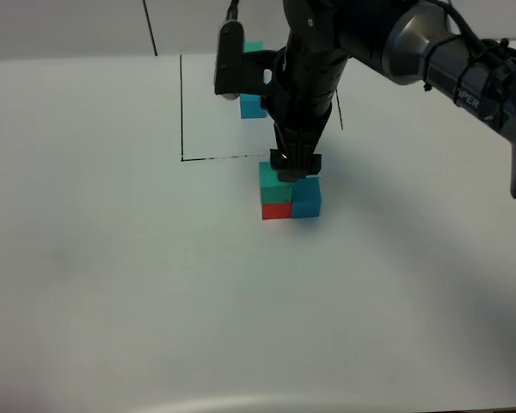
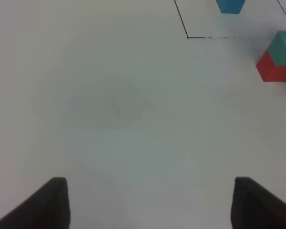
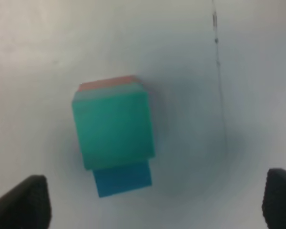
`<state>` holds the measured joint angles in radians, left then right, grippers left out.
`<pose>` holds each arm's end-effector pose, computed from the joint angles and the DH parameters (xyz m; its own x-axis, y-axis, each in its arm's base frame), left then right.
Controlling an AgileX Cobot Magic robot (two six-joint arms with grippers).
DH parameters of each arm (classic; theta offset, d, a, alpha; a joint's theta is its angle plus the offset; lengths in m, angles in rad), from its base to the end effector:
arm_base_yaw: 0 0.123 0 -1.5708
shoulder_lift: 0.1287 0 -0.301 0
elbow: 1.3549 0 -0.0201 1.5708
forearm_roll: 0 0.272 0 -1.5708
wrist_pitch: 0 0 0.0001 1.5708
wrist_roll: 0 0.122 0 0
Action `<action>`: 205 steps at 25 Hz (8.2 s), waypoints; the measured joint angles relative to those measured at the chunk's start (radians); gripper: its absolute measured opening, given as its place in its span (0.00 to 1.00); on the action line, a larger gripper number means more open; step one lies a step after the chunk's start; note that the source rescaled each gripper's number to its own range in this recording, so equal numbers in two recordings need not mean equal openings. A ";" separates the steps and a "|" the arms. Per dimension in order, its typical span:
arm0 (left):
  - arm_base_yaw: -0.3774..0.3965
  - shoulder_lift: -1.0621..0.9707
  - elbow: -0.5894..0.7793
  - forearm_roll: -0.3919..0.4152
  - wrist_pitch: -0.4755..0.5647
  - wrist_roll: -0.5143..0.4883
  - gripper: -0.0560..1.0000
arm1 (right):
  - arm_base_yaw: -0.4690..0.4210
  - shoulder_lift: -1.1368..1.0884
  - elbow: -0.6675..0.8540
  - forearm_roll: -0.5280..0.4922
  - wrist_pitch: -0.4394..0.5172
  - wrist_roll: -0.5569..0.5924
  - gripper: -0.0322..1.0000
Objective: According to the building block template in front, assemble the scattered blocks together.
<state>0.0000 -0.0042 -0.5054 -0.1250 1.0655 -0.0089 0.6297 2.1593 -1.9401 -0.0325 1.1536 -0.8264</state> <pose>0.0233 -0.0133 0.2754 -0.4545 -0.0692 -0.8881 0.0660 0.9916 -0.1110 0.4098 0.2941 0.2169 -0.0847 -0.9823 -0.1668 -0.9658 0.1221 -0.2286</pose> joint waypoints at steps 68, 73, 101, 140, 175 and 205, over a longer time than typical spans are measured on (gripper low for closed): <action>0.000 0.000 0.000 0.000 0.000 0.000 0.53 | 0.018 0.242 -0.139 0.048 0.062 -0.042 0.88; 0.000 0.000 0.000 0.000 0.000 0.000 0.53 | 0.023 0.279 -0.139 0.048 0.052 -0.042 0.82; 0.000 0.000 0.000 0.000 0.000 0.000 0.53 | 0.045 0.288 -0.140 -0.010 0.063 0.940 0.04; 0.000 0.000 0.000 0.000 0.000 0.000 0.53 | 0.045 0.287 -0.140 -0.055 0.062 1.397 0.15; 0.000 0.000 0.000 0.000 0.000 0.000 0.53 | 0.013 0.076 -0.141 -0.009 0.060 1.242 0.83; 0.000 0.000 0.000 0.000 0.000 0.000 0.53 | -0.526 -0.786 0.754 -0.181 -0.170 1.175 0.83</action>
<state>0.0000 -0.0042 -0.5054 -0.1250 1.0655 -0.0089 0.1041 1.3738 -1.1865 -0.2136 0.9836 0.3482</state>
